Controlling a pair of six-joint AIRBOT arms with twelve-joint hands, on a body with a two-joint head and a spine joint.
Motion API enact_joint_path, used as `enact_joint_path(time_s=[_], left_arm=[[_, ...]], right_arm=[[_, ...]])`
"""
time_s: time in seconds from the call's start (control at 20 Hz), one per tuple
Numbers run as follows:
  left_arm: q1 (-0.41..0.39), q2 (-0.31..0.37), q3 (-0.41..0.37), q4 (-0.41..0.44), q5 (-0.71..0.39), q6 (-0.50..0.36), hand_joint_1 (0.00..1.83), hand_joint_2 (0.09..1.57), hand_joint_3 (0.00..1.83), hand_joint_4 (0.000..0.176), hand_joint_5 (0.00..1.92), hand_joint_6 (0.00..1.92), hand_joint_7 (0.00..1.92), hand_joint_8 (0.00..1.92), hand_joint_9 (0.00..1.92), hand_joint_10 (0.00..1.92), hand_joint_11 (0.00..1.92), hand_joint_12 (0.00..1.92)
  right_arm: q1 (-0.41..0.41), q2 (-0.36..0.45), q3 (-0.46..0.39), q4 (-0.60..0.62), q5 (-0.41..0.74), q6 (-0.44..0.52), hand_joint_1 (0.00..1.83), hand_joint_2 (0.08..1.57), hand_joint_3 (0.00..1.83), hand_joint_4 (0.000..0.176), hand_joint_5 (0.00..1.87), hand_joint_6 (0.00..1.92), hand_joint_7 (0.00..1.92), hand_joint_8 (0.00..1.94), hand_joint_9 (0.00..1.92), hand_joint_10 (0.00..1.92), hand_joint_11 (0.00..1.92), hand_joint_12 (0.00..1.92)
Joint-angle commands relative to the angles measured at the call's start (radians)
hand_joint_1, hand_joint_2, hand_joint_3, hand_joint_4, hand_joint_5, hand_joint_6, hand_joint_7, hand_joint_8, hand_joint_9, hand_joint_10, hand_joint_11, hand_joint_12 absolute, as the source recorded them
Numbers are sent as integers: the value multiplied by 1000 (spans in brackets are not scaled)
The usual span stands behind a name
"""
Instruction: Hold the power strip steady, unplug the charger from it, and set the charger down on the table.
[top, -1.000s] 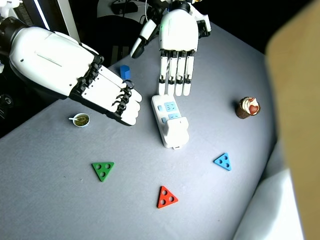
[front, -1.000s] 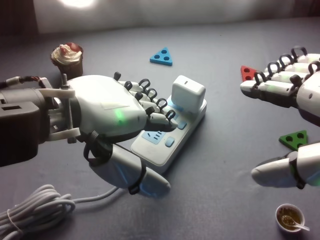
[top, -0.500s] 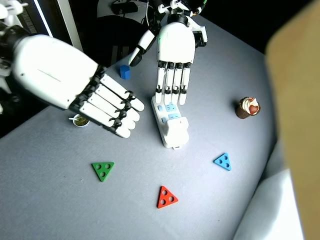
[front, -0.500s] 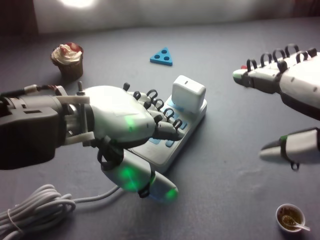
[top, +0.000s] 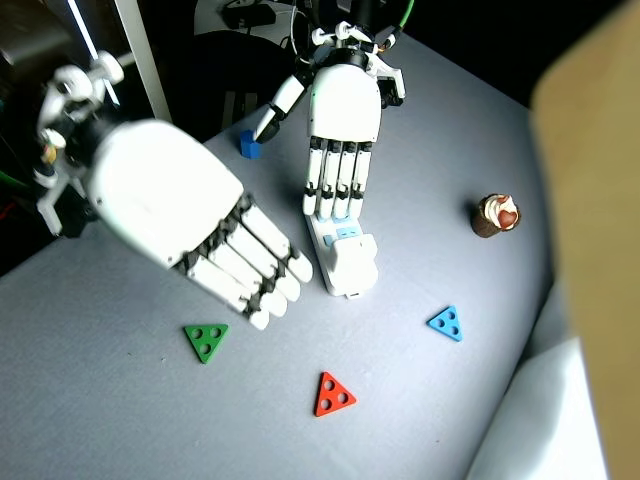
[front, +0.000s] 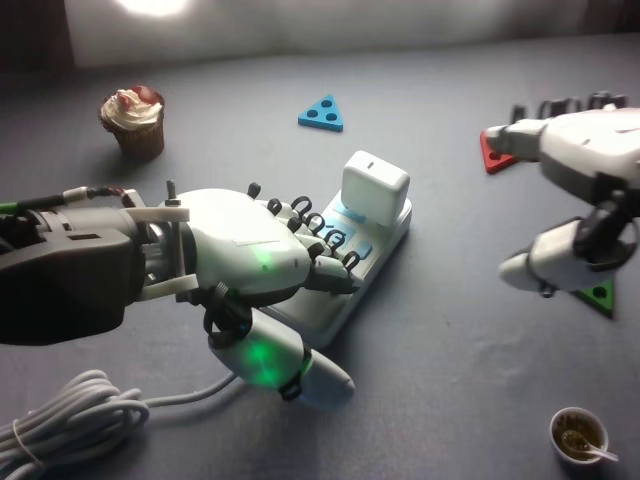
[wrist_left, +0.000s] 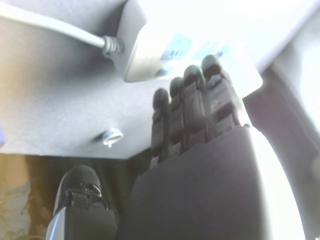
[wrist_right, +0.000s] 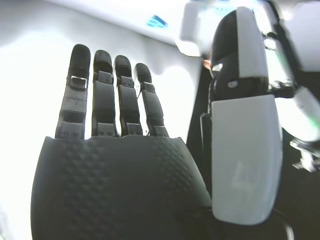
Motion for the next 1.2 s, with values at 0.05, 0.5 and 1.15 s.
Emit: enact_joint_path(time_s=[0.05,0.5,1.15], left_arm=[[4,-11,4,-11,-84,0,0,1037,1,0,214,3,215,5,185,6,96,150],[37,-44,14,-29,-79,0,0,1037,0,0,210,1,206,1,179,1,89,144],[50,-41,11,-30,-48,0,0,1031,0,0,227,3,228,5,200,6,92,142]], right_arm=[[18,-33,27,-61,46,26,1034,1012,4,0,183,1,169,0,170,1,0,523],[24,-182,165,-14,10,112,1075,1018,0,0,175,3,148,4,147,5,0,446],[5,-380,379,-11,7,276,1089,1005,0,0,237,9,204,9,207,5,0,568]])
